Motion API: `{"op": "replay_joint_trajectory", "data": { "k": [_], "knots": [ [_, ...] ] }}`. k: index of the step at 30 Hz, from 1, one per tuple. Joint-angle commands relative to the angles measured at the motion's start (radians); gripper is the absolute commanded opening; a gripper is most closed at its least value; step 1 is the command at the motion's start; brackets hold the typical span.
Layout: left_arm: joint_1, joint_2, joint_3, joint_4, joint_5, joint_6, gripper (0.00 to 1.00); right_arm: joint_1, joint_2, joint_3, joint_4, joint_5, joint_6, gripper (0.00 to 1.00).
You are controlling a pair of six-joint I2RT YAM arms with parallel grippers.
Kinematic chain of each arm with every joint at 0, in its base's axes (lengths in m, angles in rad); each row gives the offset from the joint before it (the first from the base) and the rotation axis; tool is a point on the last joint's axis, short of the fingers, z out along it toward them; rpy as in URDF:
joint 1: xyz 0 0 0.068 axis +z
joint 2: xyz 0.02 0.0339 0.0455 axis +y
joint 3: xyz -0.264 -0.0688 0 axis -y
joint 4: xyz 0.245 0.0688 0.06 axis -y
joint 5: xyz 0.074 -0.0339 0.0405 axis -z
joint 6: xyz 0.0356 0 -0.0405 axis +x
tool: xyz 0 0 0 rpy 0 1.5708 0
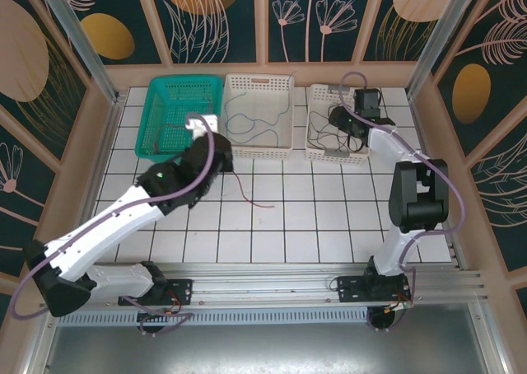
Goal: Untangle the cables
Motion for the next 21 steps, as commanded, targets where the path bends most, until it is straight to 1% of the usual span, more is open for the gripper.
{"op": "replay_joint_trajectory", "data": {
  "k": [1, 3, 5, 7, 9, 12, 15, 18, 21],
  "knots": [
    [0.073, -0.017, 0.080, 0.026, -0.087, 0.220, 0.00, 0.000, -0.123, -0.056, 0.059, 0.007, 0.031, 0.53],
    [0.134, -0.016, 0.123, 0.084, -0.071, 0.302, 0.00, 0.008, -0.166, -0.082, 0.068, 0.003, 0.033, 0.53],
    [0.197, -0.013, 0.144, 0.160, -0.007, 0.360, 0.00, 0.022, -0.201, -0.106, 0.078, 0.007, 0.033, 0.53],
    [0.254, 0.002, 0.154, 0.239, 0.022, 0.425, 0.00, 0.044, -0.237, -0.131, 0.088, 0.018, 0.031, 0.54],
    [0.325, 0.029, 0.144, 0.333, 0.089, 0.513, 0.00, 0.072, -0.275, -0.153, 0.093, 0.034, 0.024, 0.53],
    [0.429, 0.098, 0.162, 0.425, 0.141, 0.587, 0.00, 0.111, -0.329, -0.179, 0.094, 0.053, 0.016, 0.54],
    [0.468, 0.167, 0.198, 0.494, 0.117, 0.676, 0.00, 0.145, -0.392, -0.214, 0.096, 0.077, 0.005, 0.54],
    [0.479, 0.248, 0.232, 0.550, 0.043, 0.757, 0.00, 0.167, -0.455, -0.247, 0.099, 0.080, 0.004, 0.54],
    [0.493, 0.315, 0.236, 0.614, 0.000, 0.796, 0.00, 0.190, -0.529, -0.291, 0.112, 0.081, 0.000, 0.54]
  ]
}}
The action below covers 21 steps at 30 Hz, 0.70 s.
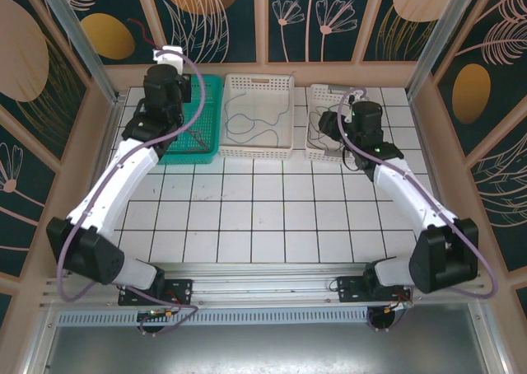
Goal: Untangle the cables
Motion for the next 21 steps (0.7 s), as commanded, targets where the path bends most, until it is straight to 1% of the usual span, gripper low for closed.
{"op": "replay_joint_trajectory", "data": {
  "k": [1, 4, 7, 11, 16, 21],
  "knots": [
    [0.017, 0.060, 0.019, 0.143, -0.071, 0.115, 0.00, 0.021, -0.099, -0.048, 0.043, 0.024, -0.020, 0.54],
    [0.038, 0.114, -0.021, 0.191, -0.088, 0.110, 0.00, 0.039, -0.169, -0.086, 0.043, 0.027, -0.026, 0.54],
    [0.043, 0.149, -0.110, 0.285, -0.126, 0.126, 0.00, 0.052, -0.237, -0.131, 0.041, 0.022, -0.028, 0.54],
    [0.068, 0.189, -0.201, 0.351, -0.139, 0.097, 0.00, 0.064, -0.326, -0.213, 0.043, -0.007, -0.020, 0.55],
    [0.091, 0.219, -0.244, 0.329, -0.096, 0.043, 0.00, 0.074, -0.414, -0.297, 0.019, -0.009, -0.009, 0.54],
    [0.091, 0.268, -0.293, 0.257, -0.040, -0.064, 0.00, 0.083, -0.457, -0.351, 0.016, -0.029, 0.014, 0.55]
  ]
}}
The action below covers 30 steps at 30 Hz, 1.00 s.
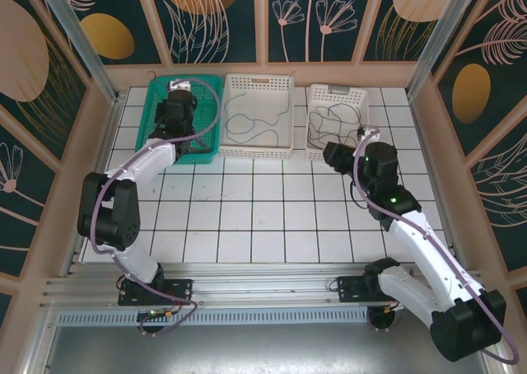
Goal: Untangle the cables
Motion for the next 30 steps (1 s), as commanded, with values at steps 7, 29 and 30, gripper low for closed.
{"op": "replay_joint_trajectory", "data": {
  "k": [7, 29, 30],
  "knots": [
    [0.000, 0.152, 0.013, -0.154, 0.188, -0.172, 0.00, 0.024, -0.022, -0.025, -0.023, -0.026, 0.015, 0.55],
    [0.008, 0.265, 0.138, -0.346, 0.254, -0.256, 0.00, 0.033, -0.012, -0.034, -0.036, -0.031, 0.007, 0.55],
    [0.010, 0.266, 0.135, -0.350, 0.260, -0.257, 0.00, 0.033, -0.011, -0.035, -0.038, -0.032, 0.007, 0.55]
  ]
}}
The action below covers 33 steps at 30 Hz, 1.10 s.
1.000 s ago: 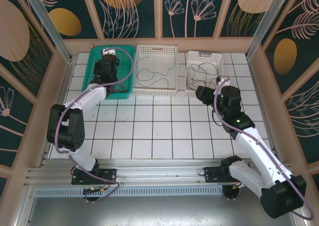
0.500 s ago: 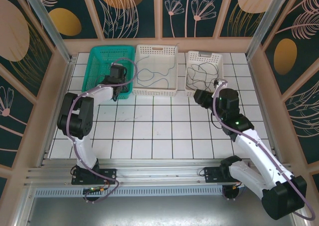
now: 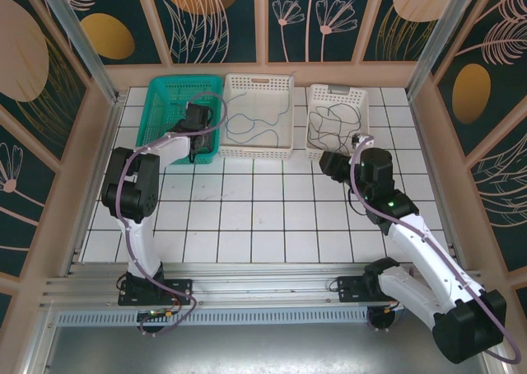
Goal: Untangle the cables
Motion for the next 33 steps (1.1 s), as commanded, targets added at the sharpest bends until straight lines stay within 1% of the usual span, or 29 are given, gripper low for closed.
{"op": "replay_joint_trajectory", "data": {
  "k": [1, 3, 4, 8, 10, 13, 20, 24, 26, 28, 31, 33],
  "knots": [
    [0.008, -0.010, 0.014, -0.063, 0.036, -0.025, 0.00, 0.009, -0.006, -0.001, -0.004, -0.012, 0.004, 0.55],
    [0.009, -0.014, 0.017, -0.076, 0.041, -0.036, 0.00, 0.010, -0.006, 0.003, -0.012, -0.014, 0.001, 0.55],
    [0.008, -0.018, 0.015, -0.078, 0.041, -0.038, 0.02, 0.010, -0.006, 0.006, -0.018, -0.014, -0.001, 0.55],
    [0.009, -0.045, 0.019, -0.095, 0.047, -0.039, 0.25, 0.013, -0.011, 0.015, -0.027, -0.021, -0.004, 0.55],
    [0.007, -0.073, 0.015, -0.095, 0.054, -0.041, 0.39, 0.013, -0.012, 0.019, -0.030, -0.023, -0.004, 0.56],
    [0.008, -0.123, 0.022, -0.103, 0.069, -0.045, 0.55, 0.016, -0.015, 0.023, -0.033, -0.022, -0.002, 0.56],
    [0.008, -0.227, 0.075, -0.154, 0.135, -0.068, 0.82, 0.027, -0.013, 0.041, -0.042, -0.020, -0.001, 0.57],
    [0.007, -0.273, 0.104, -0.184, 0.140, -0.078, 0.88, 0.032, -0.013, 0.050, -0.048, -0.016, 0.004, 0.57],
    [0.009, -0.328, 0.103, -0.190, 0.133, -0.089, 0.92, 0.032, -0.012, 0.053, -0.051, -0.013, 0.006, 0.57],
    [0.008, -0.374, 0.088, -0.186, 0.143, -0.107, 0.98, 0.034, -0.005, 0.054, -0.056, -0.008, 0.007, 0.58],
    [0.008, -0.457, 0.037, -0.160, 0.164, -0.143, 0.99, 0.032, 0.014, 0.064, -0.073, 0.007, 0.003, 0.61],
    [0.008, -0.515, -0.006, -0.138, 0.158, -0.174, 0.98, 0.029, 0.020, 0.065, -0.076, 0.018, -0.001, 0.67]
  ]
}}
